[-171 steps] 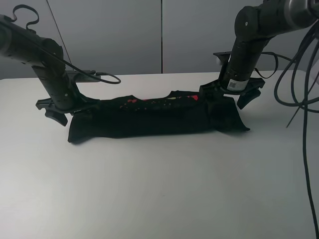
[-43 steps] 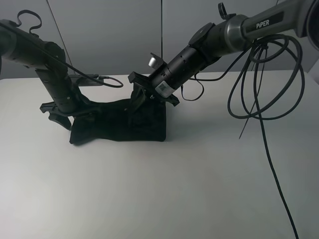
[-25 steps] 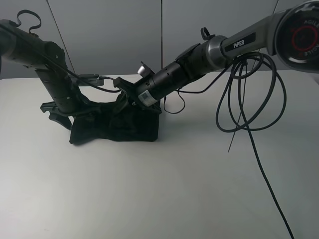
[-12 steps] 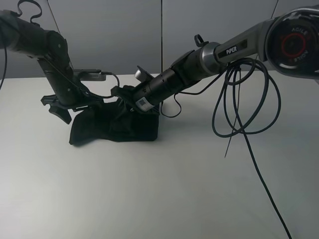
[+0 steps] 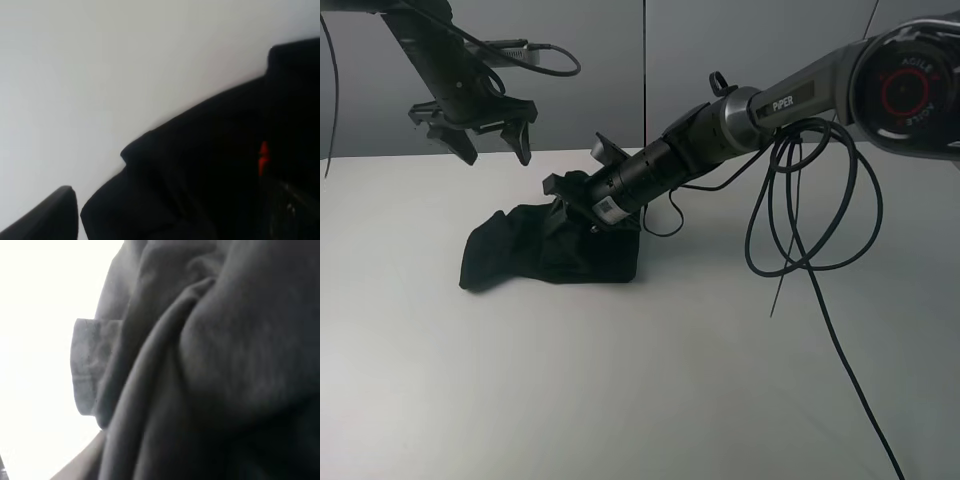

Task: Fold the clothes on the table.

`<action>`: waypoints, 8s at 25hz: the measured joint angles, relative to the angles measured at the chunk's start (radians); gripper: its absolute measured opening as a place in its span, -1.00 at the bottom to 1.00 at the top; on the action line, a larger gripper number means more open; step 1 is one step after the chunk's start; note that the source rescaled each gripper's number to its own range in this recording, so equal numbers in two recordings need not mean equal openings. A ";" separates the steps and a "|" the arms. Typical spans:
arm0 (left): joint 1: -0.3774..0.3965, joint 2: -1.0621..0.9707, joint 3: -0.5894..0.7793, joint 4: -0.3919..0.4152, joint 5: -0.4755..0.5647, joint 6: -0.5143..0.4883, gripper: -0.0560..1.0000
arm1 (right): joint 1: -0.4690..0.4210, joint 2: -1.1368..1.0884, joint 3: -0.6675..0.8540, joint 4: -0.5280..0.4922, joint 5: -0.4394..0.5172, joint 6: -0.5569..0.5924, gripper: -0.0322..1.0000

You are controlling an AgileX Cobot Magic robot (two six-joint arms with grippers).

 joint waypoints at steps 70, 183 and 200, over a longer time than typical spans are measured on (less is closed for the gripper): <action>0.069 -0.092 -0.071 -0.106 0.063 0.287 0.98 | 0.049 -0.353 0.115 -0.742 -0.194 0.170 0.76; -0.285 0.020 0.219 0.435 -0.109 -0.348 0.94 | -0.238 -1.961 1.029 -1.489 0.269 0.881 1.00; -0.102 0.020 0.226 0.420 -0.044 -0.294 0.94 | -0.238 -1.961 1.029 -1.489 0.269 0.881 1.00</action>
